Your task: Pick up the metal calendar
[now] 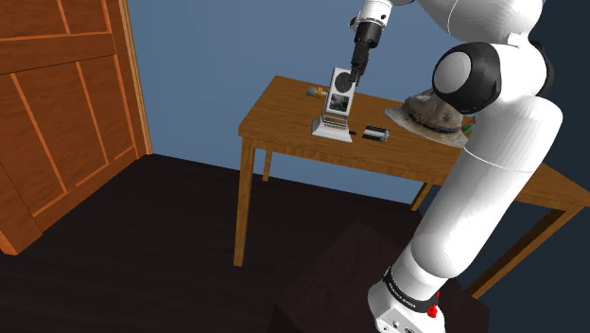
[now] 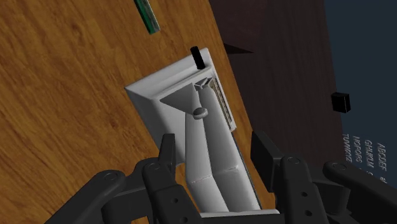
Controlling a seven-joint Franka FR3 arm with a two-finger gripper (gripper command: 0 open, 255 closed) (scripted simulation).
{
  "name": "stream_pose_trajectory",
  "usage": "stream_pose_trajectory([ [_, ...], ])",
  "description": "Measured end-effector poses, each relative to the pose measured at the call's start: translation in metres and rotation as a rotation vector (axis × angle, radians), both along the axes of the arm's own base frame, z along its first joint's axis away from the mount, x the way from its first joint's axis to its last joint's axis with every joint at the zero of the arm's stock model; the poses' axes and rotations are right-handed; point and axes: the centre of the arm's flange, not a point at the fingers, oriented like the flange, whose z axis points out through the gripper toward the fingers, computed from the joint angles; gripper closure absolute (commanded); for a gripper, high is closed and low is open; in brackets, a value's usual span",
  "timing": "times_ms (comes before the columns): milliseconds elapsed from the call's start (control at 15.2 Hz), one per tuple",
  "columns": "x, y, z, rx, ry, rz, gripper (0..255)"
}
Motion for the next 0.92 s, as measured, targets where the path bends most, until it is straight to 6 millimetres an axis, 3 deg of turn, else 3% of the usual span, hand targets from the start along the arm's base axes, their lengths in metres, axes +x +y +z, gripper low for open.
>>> stream_pose_trajectory([
  [330, 0.001, -0.001, 0.005, 0.000, 0.001, 0.000, 255],
  [924, 0.002, -0.001, 0.051, 0.000, 0.002, -0.001, 255],
])
